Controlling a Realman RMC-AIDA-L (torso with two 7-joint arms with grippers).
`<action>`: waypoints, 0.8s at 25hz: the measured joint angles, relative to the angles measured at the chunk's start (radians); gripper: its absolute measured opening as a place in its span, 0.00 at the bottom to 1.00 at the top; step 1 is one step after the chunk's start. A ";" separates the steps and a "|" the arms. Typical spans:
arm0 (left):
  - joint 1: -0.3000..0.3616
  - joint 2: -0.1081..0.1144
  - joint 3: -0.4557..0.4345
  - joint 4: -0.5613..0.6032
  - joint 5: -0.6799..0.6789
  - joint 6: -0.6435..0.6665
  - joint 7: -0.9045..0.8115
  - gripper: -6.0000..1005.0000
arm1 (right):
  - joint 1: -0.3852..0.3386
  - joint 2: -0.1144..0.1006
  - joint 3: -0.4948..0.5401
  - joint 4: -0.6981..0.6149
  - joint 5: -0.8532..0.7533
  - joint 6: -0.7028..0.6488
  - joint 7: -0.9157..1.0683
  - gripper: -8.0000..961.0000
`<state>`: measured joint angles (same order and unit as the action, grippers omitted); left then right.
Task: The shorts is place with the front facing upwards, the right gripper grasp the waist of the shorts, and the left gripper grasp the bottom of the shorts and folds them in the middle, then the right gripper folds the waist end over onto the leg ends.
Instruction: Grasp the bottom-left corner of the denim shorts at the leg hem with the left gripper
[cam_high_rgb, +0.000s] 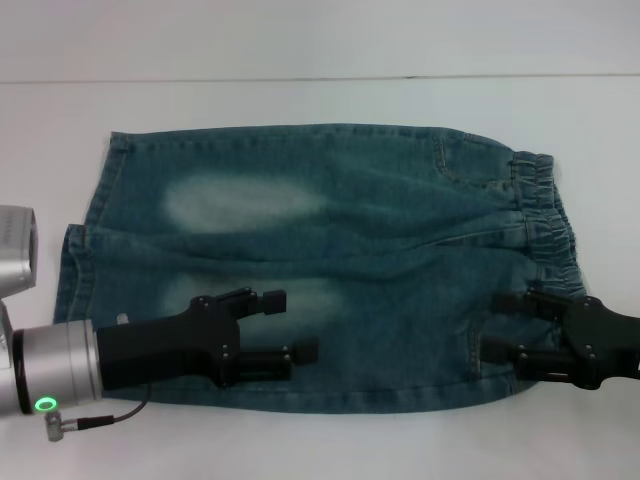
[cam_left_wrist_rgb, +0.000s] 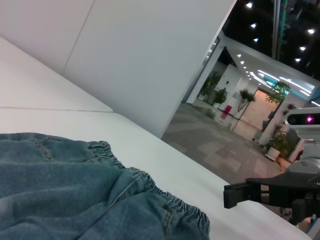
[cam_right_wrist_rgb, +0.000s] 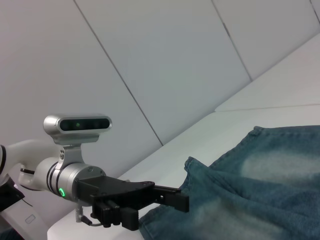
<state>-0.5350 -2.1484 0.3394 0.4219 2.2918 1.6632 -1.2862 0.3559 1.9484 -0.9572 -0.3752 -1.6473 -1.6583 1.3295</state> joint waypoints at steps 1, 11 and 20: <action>0.002 0.000 -0.001 0.000 0.000 -0.001 0.001 0.94 | 0.000 0.002 0.000 -0.002 0.000 0.001 -0.001 0.98; 0.010 -0.001 -0.005 0.005 -0.002 0.005 0.002 0.94 | -0.008 0.017 -0.001 -0.039 0.000 0.006 0.003 0.98; 0.103 0.005 -0.092 0.209 -0.042 0.091 -0.013 0.94 | -0.009 0.013 0.000 -0.039 0.000 0.006 0.004 0.98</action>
<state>-0.4320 -2.1434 0.2477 0.6307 2.2502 1.7546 -1.2995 0.3464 1.9616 -0.9571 -0.4143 -1.6469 -1.6520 1.3330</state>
